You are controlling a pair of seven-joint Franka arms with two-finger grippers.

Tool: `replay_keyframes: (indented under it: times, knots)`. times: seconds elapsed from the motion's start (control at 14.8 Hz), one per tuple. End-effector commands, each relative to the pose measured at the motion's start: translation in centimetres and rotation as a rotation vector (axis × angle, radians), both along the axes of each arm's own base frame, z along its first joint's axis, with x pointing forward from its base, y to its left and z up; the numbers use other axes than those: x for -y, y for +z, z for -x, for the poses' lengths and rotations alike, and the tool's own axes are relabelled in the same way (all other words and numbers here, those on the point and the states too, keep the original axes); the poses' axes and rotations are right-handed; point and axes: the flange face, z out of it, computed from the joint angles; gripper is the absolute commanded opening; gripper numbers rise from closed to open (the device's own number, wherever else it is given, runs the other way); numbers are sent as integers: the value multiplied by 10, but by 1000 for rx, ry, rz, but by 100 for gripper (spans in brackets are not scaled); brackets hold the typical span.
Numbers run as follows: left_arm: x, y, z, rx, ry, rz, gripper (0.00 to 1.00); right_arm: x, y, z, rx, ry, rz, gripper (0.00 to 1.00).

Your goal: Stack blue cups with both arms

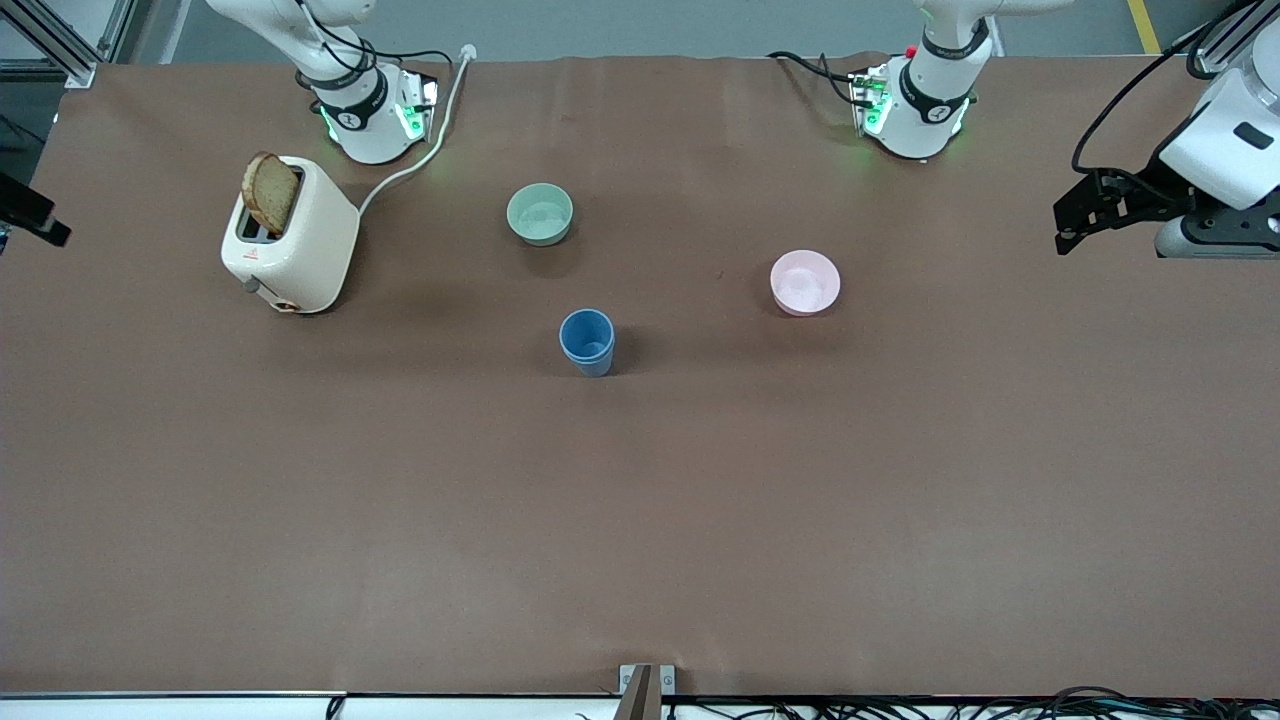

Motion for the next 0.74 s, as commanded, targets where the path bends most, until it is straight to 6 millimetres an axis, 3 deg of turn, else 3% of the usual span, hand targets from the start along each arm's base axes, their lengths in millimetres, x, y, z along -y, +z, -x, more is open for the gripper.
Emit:
replay_keyframes:
  times: [0.0, 0.2, 0.34, 0.68]
  knots:
    - [0, 1, 0, -4, -12, 26, 100, -6, 14, 0, -30, 16, 22, 100]
    - [-3, -4, -4, -18, 0, 57, 100, -28, 5, 6, -109, 50, 27, 100]
    - [-3, -4, -4, -16, 1, 42, 100, -29, -9, 7, -131, 48, 24, 100]
    - [-6, -5, -5, -10, 0, -7, 100, -25, -7, 2, -97, 38, 12, 100]
